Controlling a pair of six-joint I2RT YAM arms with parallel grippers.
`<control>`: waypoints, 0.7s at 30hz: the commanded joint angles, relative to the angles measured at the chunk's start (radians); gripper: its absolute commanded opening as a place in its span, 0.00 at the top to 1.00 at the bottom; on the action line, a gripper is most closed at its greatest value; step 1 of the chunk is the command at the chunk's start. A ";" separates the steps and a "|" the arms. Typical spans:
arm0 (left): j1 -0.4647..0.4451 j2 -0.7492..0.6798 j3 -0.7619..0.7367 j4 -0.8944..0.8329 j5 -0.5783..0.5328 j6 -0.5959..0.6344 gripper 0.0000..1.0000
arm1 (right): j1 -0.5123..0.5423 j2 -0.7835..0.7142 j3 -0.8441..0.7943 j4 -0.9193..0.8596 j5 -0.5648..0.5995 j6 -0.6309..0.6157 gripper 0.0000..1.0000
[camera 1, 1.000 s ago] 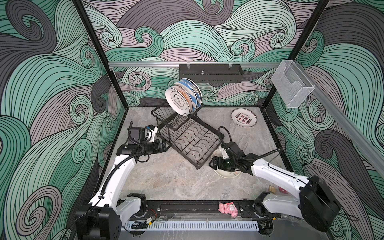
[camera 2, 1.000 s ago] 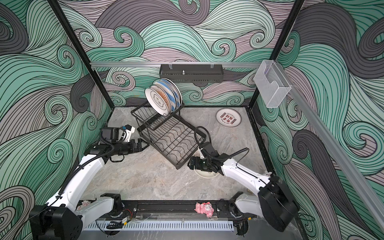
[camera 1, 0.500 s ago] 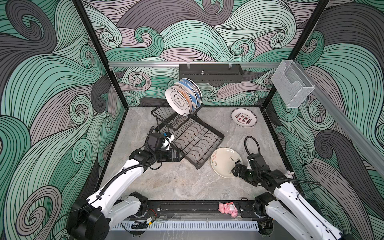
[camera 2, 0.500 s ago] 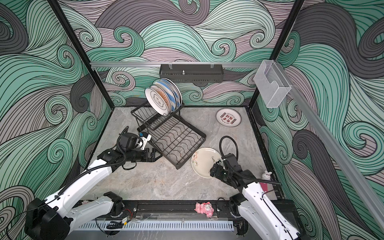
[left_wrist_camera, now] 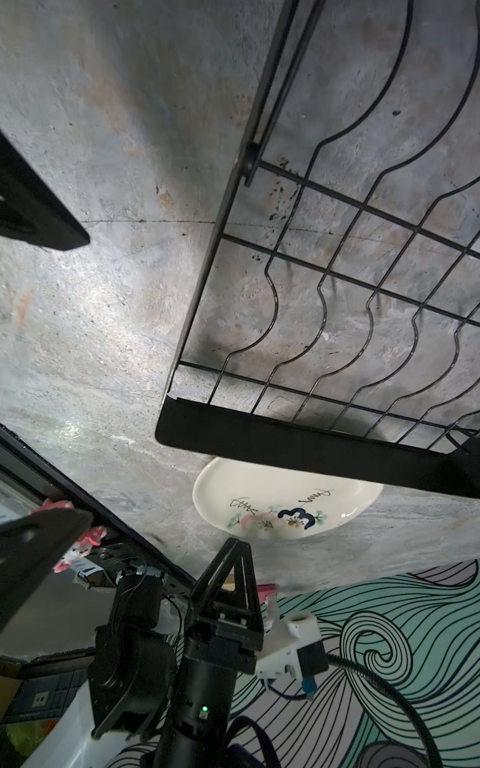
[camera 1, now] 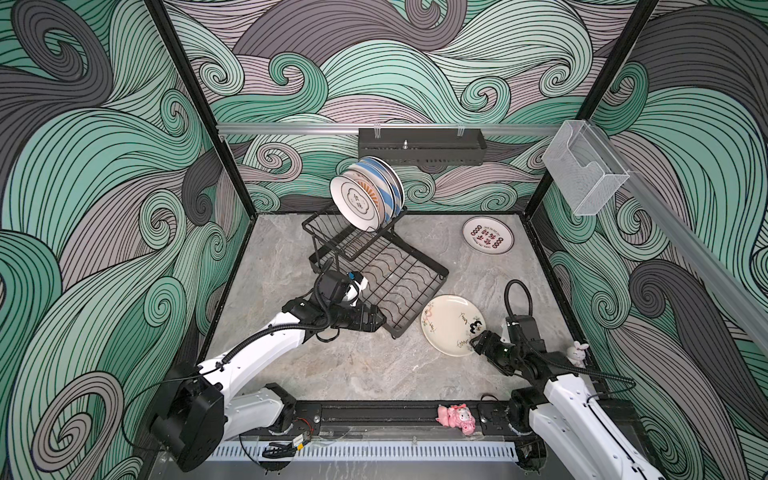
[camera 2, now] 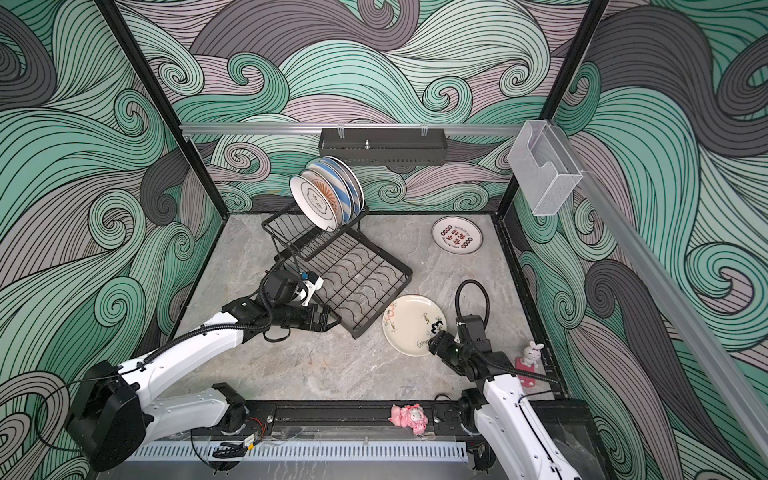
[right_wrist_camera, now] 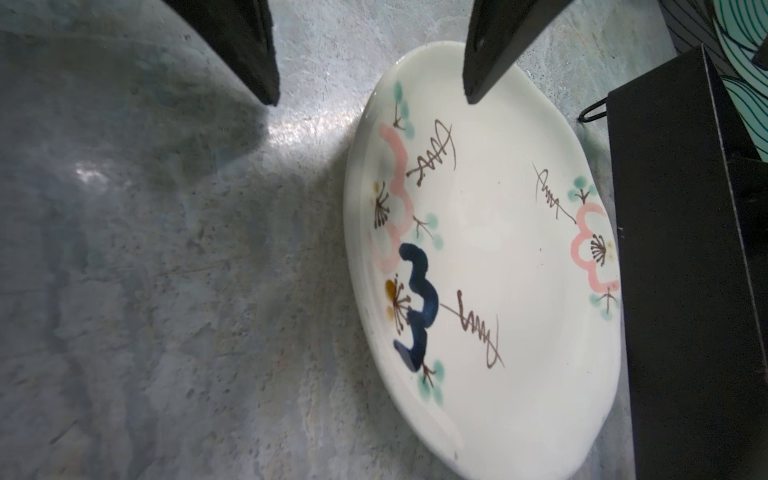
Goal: Load the plates into the dish rack
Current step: 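Grasp the cream plate's edge with the right gripper while the left gripper shifts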
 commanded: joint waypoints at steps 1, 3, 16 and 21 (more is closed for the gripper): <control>-0.015 0.015 0.002 0.043 -0.008 -0.019 0.01 | -0.035 0.032 -0.007 0.095 -0.070 -0.026 0.35; -0.019 0.020 -0.002 0.046 -0.006 -0.019 0.01 | -0.053 0.045 -0.011 0.111 -0.081 -0.035 0.38; -0.020 0.029 0.006 0.042 -0.012 -0.023 0.01 | -0.143 0.162 -0.096 0.280 -0.150 -0.031 0.51; -0.020 0.023 0.019 0.018 -0.026 -0.017 0.02 | -0.159 0.183 -0.111 0.316 -0.164 -0.010 0.57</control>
